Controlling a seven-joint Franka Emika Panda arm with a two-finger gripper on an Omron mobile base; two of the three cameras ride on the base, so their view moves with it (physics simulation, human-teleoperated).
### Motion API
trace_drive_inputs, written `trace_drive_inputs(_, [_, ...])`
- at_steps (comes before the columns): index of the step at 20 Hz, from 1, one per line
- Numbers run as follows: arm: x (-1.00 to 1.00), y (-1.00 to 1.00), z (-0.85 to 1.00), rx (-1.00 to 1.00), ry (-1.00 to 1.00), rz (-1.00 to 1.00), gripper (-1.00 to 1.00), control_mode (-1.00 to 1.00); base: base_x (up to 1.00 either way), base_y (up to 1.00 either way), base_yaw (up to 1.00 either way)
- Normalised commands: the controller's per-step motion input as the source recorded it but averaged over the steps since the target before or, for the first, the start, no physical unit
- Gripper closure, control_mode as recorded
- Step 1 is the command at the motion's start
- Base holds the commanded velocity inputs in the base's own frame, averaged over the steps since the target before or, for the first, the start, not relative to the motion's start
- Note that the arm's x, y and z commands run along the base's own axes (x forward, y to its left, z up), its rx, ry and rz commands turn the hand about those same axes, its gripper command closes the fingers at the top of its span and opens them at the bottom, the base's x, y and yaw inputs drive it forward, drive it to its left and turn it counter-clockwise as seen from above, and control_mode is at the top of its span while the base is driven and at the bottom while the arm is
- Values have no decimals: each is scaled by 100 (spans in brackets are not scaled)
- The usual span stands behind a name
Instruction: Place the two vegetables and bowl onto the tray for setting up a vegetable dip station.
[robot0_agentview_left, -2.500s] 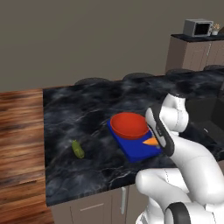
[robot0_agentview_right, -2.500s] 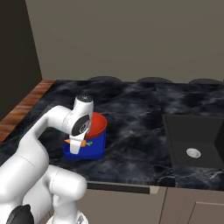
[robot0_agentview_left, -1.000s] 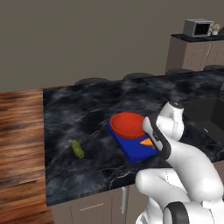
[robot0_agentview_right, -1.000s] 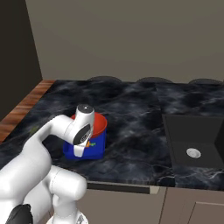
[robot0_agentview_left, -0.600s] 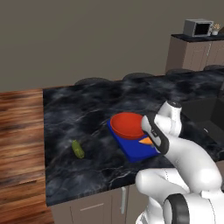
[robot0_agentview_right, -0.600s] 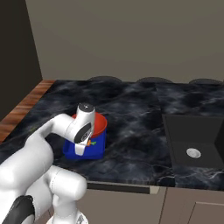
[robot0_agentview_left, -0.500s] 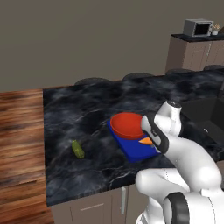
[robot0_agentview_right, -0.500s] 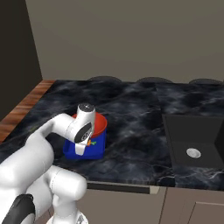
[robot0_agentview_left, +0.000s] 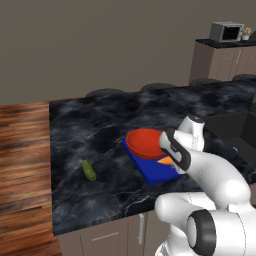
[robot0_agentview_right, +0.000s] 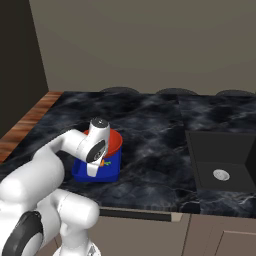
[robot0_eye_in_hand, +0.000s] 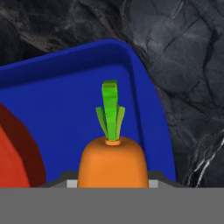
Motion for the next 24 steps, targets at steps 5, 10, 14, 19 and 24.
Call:
trace_drive_inputs(5, [11, 2, -7, 0, 1, 0, 100, -100, 0, 0, 0])
trace_drive_inputs(10, [10, 2, -8, 0, 0, 0, 100, -100, 0, 0, 0])
trace_drive_inputs(14, [12, 1, -6, 0, 2, 0, 100, -100, 0, 0, 0])
trace_drive_inputs(19, [10, 1, -5, 0, 2, 0, 100, -100, 0, 0, 0])
trace_drive_inputs(24, [11, 2, -3, 0, 0, 0, 100, -100, 0, 0, 0])
